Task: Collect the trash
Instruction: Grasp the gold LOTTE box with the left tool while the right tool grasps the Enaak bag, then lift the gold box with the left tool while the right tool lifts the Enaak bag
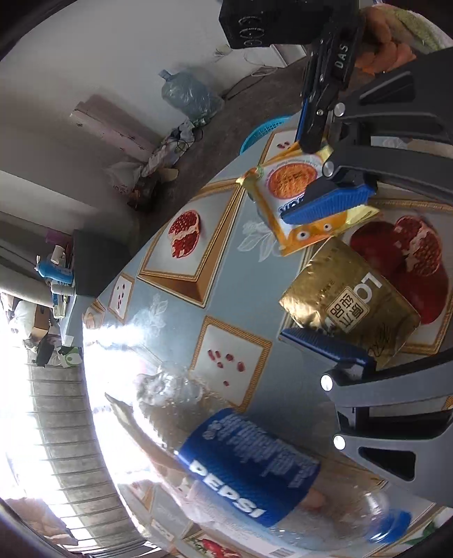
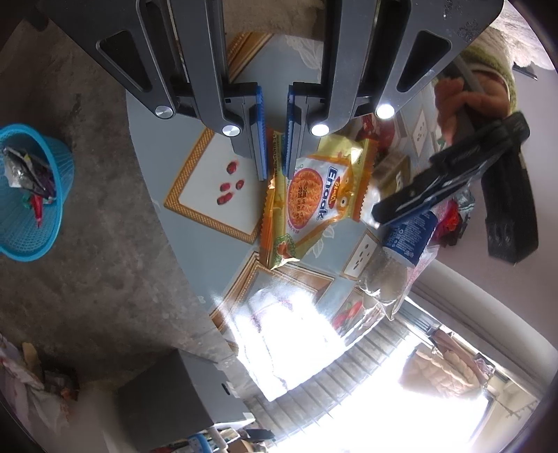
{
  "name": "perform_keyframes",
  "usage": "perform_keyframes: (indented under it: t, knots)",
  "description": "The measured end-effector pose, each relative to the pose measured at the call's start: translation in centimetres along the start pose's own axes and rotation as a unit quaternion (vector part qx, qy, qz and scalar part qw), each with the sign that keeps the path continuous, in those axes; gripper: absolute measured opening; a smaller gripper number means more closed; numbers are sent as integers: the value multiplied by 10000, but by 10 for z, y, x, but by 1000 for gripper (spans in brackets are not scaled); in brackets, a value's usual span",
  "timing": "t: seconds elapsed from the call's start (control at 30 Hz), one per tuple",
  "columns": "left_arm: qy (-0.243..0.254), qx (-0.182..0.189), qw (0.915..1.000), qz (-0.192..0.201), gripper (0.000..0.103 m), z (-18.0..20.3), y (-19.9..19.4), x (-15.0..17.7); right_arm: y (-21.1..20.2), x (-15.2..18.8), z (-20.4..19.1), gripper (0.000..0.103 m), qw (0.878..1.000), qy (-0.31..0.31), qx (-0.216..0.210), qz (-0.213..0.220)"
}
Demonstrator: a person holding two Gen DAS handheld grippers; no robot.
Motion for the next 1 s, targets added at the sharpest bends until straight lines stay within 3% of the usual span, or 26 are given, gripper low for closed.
perform_keyframes:
  t: [0.13,0.27,0.37,0.5,0.57,0.7,0.87,1.0]
  knots:
    - [-207,269,9994,118,60,3,-17,17,-6,11,-1,7,9998,201,50,71]
    - [-458,161,9971,579,61,-11,-35,23,-12,22,3,7,9972,701,-41,247]
    - [-569,201,9963,613,63,-21,-40,27,-21,27,7,7,9940,1004,-11,427]
    - [-313,386,9964,680,68,-20,-45,33,-28,28,14,6,9897,1293,24,616]
    - [-93,499,9960,738,75,-15,-47,38,-28,28,13,7,9892,1337,43,594]
    - [166,330,9971,663,76,-11,-42,49,-26,31,4,7,9899,1314,82,525]
    - [198,624,9962,572,76,-7,-49,57,-27,28,3,14,9889,1337,201,620]
    - [186,358,9972,622,76,-16,-47,54,-28,25,2,29,9903,1203,337,602]
Point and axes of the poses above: each gripper's, at about its wrist camera, not at the fingertips, and y roughly the way its jaws point, z to its right, x to its underside, the point moved 7 cm from there along y, roughly the way its jaws point, and after that the axes turned 10 degrees about -x, right-handed, at the moved point
